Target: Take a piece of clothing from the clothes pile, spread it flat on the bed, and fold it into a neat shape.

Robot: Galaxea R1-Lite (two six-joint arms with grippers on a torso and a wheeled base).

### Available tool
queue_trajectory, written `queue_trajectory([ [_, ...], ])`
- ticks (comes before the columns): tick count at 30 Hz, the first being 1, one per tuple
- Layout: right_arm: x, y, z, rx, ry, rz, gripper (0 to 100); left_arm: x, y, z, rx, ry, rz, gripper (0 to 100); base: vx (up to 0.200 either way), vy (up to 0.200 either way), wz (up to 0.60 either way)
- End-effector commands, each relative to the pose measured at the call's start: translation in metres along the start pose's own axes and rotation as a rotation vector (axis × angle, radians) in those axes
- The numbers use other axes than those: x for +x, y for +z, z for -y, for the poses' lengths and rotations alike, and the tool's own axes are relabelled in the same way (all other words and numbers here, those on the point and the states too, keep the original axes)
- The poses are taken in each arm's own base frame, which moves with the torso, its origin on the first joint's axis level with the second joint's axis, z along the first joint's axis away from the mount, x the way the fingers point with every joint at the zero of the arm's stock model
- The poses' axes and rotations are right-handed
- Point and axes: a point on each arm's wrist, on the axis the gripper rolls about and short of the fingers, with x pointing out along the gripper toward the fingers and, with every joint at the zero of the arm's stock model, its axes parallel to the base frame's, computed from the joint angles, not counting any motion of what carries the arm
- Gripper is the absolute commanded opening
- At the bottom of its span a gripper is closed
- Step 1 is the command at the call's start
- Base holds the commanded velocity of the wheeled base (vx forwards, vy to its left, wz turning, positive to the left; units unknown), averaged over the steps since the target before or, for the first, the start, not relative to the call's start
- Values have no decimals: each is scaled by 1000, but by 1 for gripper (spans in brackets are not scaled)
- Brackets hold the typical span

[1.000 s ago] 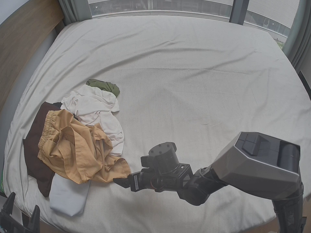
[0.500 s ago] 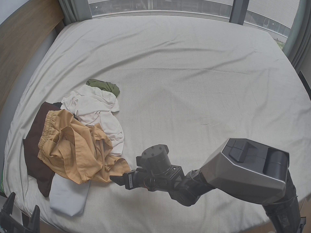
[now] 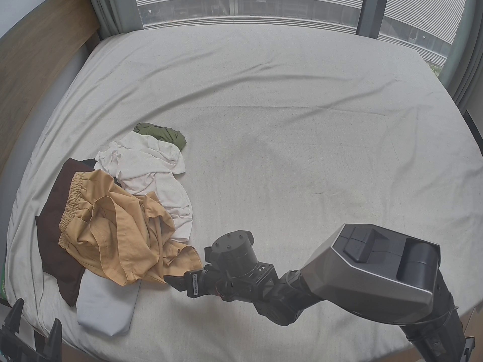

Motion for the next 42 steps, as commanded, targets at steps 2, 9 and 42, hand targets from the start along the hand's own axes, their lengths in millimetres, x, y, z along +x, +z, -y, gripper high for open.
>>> queue_trajectory([
  [2,2,-1,1,0,-12,6,0,0,-5,0,-1,-1,-1,100,0,0,0],
  [9,4,-2,3,15,-32,17,0,0,-5,0,-1,-1,-1,100,0,0,0],
  [42,-32,-7,15,42,-162,-5,0,0,-5,0,1,-1,-1,100,0,0,0],
])
